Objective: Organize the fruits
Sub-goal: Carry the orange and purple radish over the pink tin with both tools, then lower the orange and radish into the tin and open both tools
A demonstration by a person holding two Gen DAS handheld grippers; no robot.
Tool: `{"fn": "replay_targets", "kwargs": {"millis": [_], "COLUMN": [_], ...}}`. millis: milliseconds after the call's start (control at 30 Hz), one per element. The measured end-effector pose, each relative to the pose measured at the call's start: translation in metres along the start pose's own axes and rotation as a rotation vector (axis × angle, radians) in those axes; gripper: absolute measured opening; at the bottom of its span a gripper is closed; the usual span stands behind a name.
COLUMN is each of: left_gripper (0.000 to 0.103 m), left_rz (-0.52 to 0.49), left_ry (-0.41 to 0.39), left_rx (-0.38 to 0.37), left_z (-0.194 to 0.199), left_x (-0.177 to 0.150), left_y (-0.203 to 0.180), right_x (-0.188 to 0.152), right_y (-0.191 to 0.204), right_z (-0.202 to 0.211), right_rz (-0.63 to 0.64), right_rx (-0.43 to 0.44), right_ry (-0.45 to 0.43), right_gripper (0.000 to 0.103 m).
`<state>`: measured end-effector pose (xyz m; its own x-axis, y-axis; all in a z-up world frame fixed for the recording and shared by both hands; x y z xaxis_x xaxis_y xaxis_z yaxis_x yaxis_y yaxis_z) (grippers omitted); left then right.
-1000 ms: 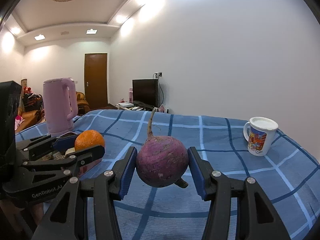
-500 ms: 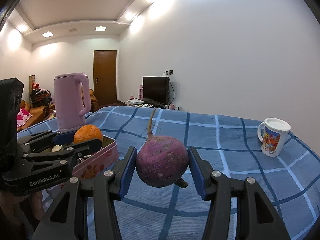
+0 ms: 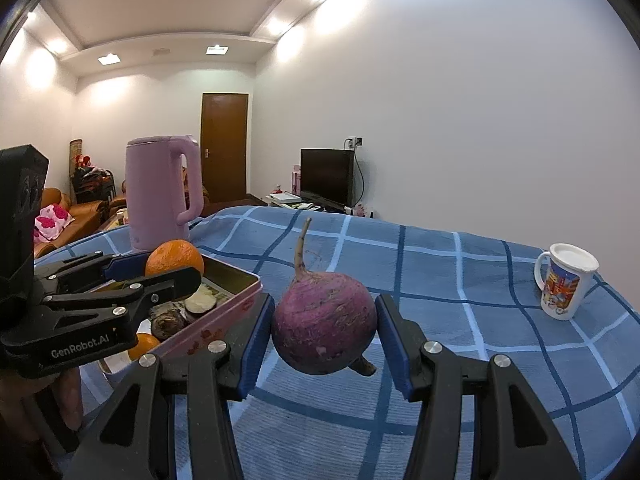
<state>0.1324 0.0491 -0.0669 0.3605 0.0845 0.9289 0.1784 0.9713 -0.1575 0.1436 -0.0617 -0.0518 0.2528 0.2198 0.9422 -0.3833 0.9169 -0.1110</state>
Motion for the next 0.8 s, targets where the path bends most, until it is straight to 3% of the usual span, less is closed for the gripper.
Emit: {"fn": "replay_targets", "kwargs": {"millis": [800], "left_gripper": [0.05], "left_rz": [0.037], "left_ry": [-0.004], "left_rx": [0.075], "left_z": [0.028], "left_x": [0.001], "left_y": [0.051], "right_x": [0.017], "right_y": [0.063], "right_z": [-0.001], "right_rz": [0.05], "right_rx": [0.111], "right_ry": [0.008], "right_gripper": [0.054]}}
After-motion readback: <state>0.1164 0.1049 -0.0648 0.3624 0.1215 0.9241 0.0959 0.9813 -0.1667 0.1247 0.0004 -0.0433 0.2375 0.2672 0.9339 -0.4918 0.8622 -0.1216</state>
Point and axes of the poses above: each gripper's, at about its wrist camera, not at the fingertips, and z roughly against the way its jaws point, y to its left, x to its top, the point moved 10 cm from there along -z, roughly the way its jaws point, and after that the axes turned 13 degrees about -x, right-handed, at the moved point
